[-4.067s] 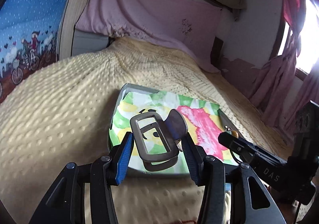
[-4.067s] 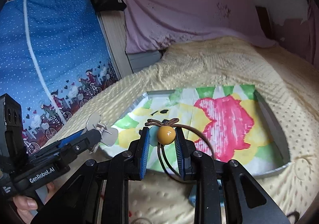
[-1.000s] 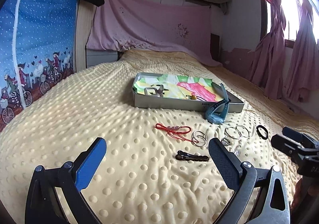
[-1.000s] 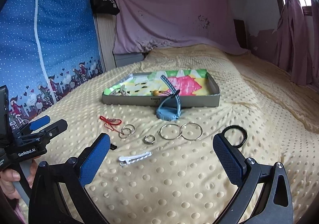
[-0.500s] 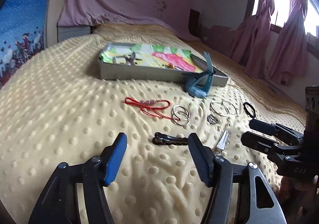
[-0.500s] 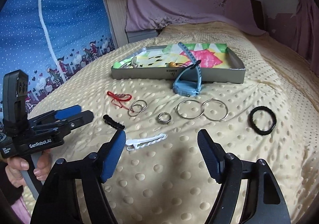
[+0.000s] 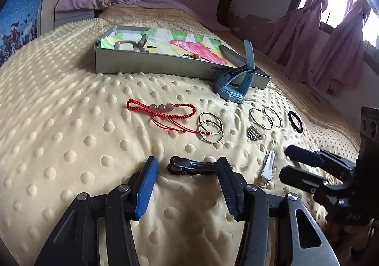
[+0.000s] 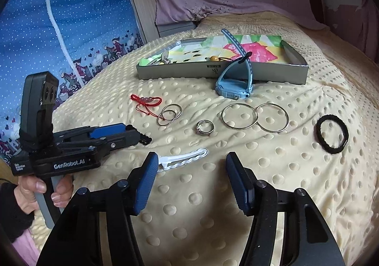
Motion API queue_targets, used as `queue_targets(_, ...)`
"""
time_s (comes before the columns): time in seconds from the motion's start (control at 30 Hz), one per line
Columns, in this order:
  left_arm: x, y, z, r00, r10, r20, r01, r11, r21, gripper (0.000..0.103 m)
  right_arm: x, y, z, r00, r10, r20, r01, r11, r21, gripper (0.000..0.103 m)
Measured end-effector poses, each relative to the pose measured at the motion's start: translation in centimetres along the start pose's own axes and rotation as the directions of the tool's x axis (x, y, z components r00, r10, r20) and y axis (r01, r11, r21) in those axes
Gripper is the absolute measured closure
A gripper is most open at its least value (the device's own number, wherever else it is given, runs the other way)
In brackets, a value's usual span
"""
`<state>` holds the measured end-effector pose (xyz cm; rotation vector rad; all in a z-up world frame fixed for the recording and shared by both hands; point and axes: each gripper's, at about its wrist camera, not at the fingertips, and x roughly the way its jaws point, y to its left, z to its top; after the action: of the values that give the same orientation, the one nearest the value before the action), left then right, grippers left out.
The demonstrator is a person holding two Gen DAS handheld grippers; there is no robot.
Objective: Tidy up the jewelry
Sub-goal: 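Grasp the black hair clip with the left tool while the right grasps the white clip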
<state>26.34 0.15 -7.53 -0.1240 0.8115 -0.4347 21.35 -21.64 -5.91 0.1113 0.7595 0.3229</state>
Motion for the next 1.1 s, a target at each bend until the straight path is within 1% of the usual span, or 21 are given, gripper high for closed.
queue_targets(0.07,0.3,0.1,0.0,1.000,-0.007,-0.007,0.007,1.000,-0.009,0.055,0.3,0.1,0.0,1.000,0.003,-0.009,-0.003,1.000,-0.003,0.049)
queue_targets(0.1,0.3,0.1,0.0,1.000,-0.009,-0.007,0.009,1.000,-0.010,0.058,0.5,0.2,0.0,1.000,0.005,-0.013,-0.005,1.000,-0.004,0.049)
queue_targets(0.13,0.3,0.2,0.0,1.000,-0.013,-0.011,0.013,1.000,-0.013,0.066,0.7,0.3,0.1,1.000,0.008,-0.019,-0.008,1.000,-0.007,0.049)
queue_targets(0.17,0.4,0.2,0.1,1.000,-0.014,-0.015,0.014,1.000,-0.016,0.071,0.9,0.4,0.1,1.000,0.011,-0.024,-0.012,1.000,-0.011,0.049)
queue_targets(0.27,0.6,0.3,0.0,0.999,-0.026,-0.021,0.025,0.999,-0.027,0.075,1.2,0.6,0.2,0.999,0.016,-0.035,-0.017,1.000,-0.021,0.049)
queue_targets(0.37,0.6,0.6,0.1,0.999,-0.028,-0.025,0.028,0.999,-0.039,0.079,1.1,0.6,0.2,0.999,0.022,-0.034,-0.022,1.000,-0.019,0.049)
queue_targets(0.47,0.5,1.0,0.1,0.999,-0.036,-0.026,0.034,0.997,-0.072,0.081,1.0,0.7,0.2,0.999,0.018,-0.037,-0.019,1.000,-0.025,0.049)
queue_targets(0.6,-0.2,1.1,-0.4,1.000,-0.020,-0.021,0.018,0.993,-0.113,0.084,1.3,1.1,0.2,0.999,0.004,-0.046,-0.006,0.999,-0.050,0.049)
queue_targets(0.7,-0.7,0.4,-0.9,1.000,0.020,-0.013,-0.021,0.995,-0.100,0.085,1.9,1.3,0.4,0.998,0.000,-0.055,-0.003,0.998,-0.059,0.049)
queue_targets(0.77,-0.8,0.0,-1.1,0.999,0.030,-0.011,-0.031,0.996,-0.089,0.086,2.5,1.6,0.5,0.998,-0.009,-0.066,0.004,0.998,-0.070,0.049)
queue_targets(0.87,-0.7,-0.3,-1.2,1.000,0.010,-0.020,-0.012,0.997,-0.076,0.087,3.0,2.0,0.5,0.997,-0.027,-0.079,0.020,0.996,-0.090,0.049)
queue_targets(0.9,-0.7,-0.3,-1.2,1.000,0.001,-0.023,-0.003,0.997,-0.074,0.087,2.9,2.0,0.5,0.997,-0.030,-0.076,0.023,0.995,-0.094,0.051)
queue_targets(0.97,-0.5,-0.4,-1.2,1.000,-0.011,-0.029,0.009,0.997,-0.071,0.088,2.6,1.9,0.5,0.998,-0.023,-0.066,0.017,0.996,-0.084,0.052)
queue_targets(1.0,-0.6,-0.4,-1.2,0.999,-0.016,-0.031,0.014,0.997,-0.070,0.088,2.5,1.7,0.5,0.998,-0.019,-0.064,0.014,0.997,-0.078,0.059)
queue_targets(1.03,-0.6,-0.4,-1.3,0.999,-0.020,-0.032,0.018,0.998,-0.066,0.088,2.3,1.6,0.4,0.998,-0.025,-0.061,0.021,0.997,-0.074,0.075)
queue_targets(1.07,-0.6,-0.5,-1.3,0.999,-0.024,-0.033,0.022,0.998,-0.059,0.088,2.2,1.3,0.5,0.998,-0.030,-0.059,0.026,0.998,-0.057,0.087)
queue_targets(1.1,-0.5,-0.7,-1.3,0.999,-0.027,-0.036,0.025,0.998,-0.049,0.088,2.1,0.9,0.5,0.998,-0.020,-0.057,0.018,0.999,-0.038,0.088)
